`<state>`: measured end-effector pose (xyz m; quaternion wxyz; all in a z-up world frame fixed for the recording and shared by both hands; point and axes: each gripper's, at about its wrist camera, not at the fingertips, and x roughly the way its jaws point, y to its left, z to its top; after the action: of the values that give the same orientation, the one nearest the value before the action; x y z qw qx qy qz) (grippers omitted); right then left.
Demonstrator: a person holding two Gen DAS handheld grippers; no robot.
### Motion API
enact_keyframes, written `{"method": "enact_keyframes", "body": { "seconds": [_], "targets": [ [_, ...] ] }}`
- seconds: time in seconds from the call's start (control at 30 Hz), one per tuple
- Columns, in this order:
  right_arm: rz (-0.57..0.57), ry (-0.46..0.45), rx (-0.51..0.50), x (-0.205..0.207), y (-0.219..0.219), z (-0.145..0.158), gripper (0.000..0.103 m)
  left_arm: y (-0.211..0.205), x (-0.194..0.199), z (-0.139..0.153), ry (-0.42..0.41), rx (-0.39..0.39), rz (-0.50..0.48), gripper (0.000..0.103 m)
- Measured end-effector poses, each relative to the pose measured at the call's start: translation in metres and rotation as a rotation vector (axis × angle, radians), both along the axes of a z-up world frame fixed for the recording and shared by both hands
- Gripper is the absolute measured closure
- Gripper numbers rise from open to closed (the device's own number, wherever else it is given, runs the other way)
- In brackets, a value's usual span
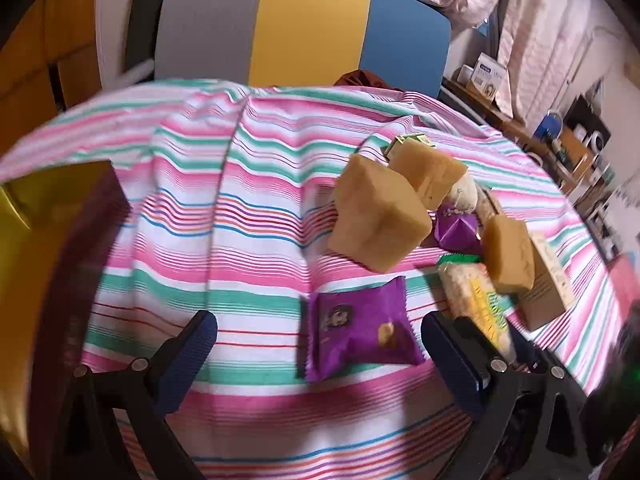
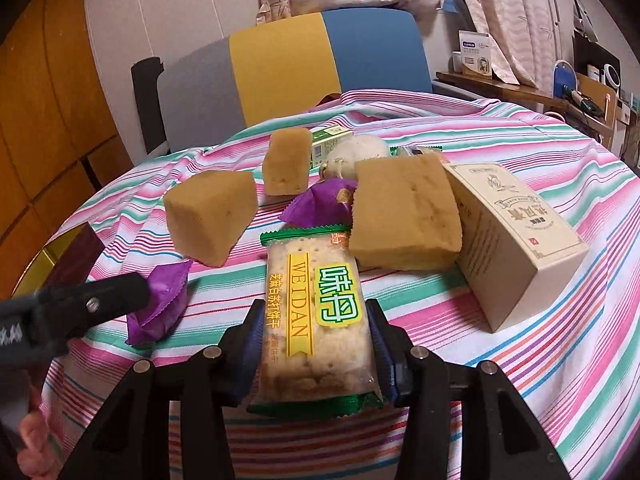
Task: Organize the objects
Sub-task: 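Grasp the WEIDAN biscuit with the right tool while the left grasps a purple candy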
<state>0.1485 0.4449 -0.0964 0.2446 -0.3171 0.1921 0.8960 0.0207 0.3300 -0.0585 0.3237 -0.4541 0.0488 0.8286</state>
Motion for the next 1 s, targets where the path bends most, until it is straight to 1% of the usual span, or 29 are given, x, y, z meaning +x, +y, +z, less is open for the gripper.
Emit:
{"method": "enact_keyframes", "body": {
  "seconds": [0.03, 0.07, 0.13, 0.17, 0.2, 0.23, 0.27, 0.3, 0.33, 0.37, 0.53, 0.83, 1.0],
  "targets": [
    [-0.001, 0.001, -0.001, 0.000, -0.001, -0.001, 0.054, 0.001, -0.001, -0.003, -0.020, 0.013, 0.000, 0.010],
    [-0.001, 0.003, -0.001, 0.001, -0.001, -0.001, 0.054, 0.003, -0.002, -0.006, -0.039, 0.026, -0.002, 0.019],
    [-0.001, 0.006, -0.004, 0.001, -0.001, -0.001, 0.054, 0.007, -0.003, -0.013, -0.077, 0.035, -0.018, 0.029],
    [-0.002, 0.007, -0.005, 0.001, -0.001, -0.001, 0.054, 0.009, -0.003, -0.015, -0.081, 0.031, -0.021, 0.031],
    [-0.002, 0.009, -0.006, 0.002, -0.001, -0.001, 0.054, 0.010, 0.000, -0.015, -0.060, 0.030, -0.022, 0.032],
    [-0.002, 0.011, -0.007, 0.002, -0.001, -0.001, 0.054, 0.012, 0.002, -0.014, -0.042, 0.033, -0.032, 0.037],
    [-0.002, 0.012, -0.007, 0.003, 0.000, -0.001, 0.054, 0.016, 0.005, -0.014, -0.034, 0.030, -0.055, 0.045],
    [-0.002, 0.013, -0.008, 0.003, 0.000, -0.001, 0.054, 0.018, 0.006, -0.015, -0.032, 0.021, -0.068, 0.047],
    [-0.002, 0.013, -0.008, 0.003, 0.000, -0.001, 0.054, 0.020, 0.007, -0.016, -0.018, 0.006, -0.071, 0.053],
    [-0.002, 0.014, -0.008, 0.003, 0.000, -0.001, 0.054, 0.021, 0.009, -0.017, 0.001, -0.010, -0.069, 0.054],
    [-0.002, 0.013, -0.007, 0.003, 0.000, -0.001, 0.054, 0.015, 0.010, -0.019, 0.019, 0.009, -0.064, 0.055],
    [-0.003, 0.009, 0.000, 0.002, -0.001, -0.001, 0.054, -0.004, 0.018, -0.018, 0.069, 0.009, -0.054, 0.057],
    [-0.004, 0.006, 0.002, 0.001, -0.001, -0.001, 0.054, -0.020, 0.023, -0.015, 0.065, 0.034, -0.041, 0.057]
  ]
}}
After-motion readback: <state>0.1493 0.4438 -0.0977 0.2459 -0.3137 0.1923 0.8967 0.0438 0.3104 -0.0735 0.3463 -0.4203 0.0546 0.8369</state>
